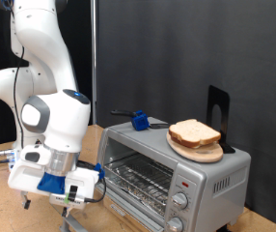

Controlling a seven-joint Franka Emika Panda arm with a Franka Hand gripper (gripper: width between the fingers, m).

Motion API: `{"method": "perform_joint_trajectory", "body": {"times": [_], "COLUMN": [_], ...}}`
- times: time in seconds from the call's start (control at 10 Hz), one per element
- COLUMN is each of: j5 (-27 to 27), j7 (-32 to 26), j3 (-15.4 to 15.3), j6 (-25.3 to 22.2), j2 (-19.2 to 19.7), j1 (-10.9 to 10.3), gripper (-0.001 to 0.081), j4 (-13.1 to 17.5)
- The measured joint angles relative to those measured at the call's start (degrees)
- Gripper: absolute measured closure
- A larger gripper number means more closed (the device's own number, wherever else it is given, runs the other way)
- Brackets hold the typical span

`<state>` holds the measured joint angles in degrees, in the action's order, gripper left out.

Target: Make a piece of toast with the oven

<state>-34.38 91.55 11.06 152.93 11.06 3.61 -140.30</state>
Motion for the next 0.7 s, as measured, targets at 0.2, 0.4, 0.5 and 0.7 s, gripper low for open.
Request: {"method": "perform_joint_trajectory", "body": {"times": [0.2,0.4,0.5,0.7], "j5": [11.5,30.7,36.6,36.0], "j7": [-12.0,-32.9,-40.7,-38.1], "j3": [-2.3,-6.3,-7.2,-7.4], "j6": [0.4,-1.1,-3.9,-3.2], "j2": [-0.8,-4.9,-7.7,-7.3], "j1": [1.3,3.4,4.1,4.1], "gripper": [0.0006,0.0006,0.0006,0.0006], "j4": [-0.3,-1.5,-2.2,-2.2]}}
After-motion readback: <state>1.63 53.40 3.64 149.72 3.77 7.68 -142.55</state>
